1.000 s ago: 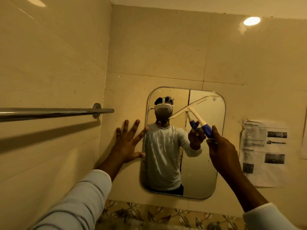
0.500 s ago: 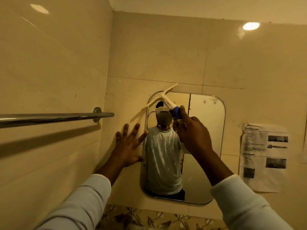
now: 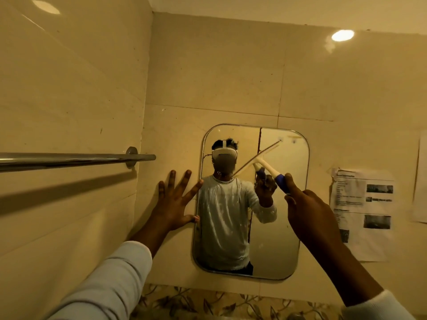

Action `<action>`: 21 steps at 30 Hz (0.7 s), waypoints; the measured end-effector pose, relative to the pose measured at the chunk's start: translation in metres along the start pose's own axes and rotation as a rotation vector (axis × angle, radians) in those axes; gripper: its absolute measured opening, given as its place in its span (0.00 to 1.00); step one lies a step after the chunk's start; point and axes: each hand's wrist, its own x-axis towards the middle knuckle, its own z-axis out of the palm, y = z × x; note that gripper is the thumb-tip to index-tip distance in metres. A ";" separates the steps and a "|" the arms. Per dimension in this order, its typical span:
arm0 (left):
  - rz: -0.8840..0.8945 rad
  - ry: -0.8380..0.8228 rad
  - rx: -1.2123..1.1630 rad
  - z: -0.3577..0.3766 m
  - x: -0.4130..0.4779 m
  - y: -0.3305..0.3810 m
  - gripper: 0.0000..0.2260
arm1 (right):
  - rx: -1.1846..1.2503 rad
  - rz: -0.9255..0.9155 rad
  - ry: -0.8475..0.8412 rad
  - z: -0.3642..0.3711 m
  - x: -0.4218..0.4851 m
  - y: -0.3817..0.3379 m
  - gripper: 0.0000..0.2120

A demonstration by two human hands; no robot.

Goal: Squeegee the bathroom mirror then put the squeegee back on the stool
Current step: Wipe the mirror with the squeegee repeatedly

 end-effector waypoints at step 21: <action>0.009 0.023 0.010 0.003 0.002 -0.002 0.54 | 0.129 -0.016 0.030 -0.009 0.021 -0.038 0.35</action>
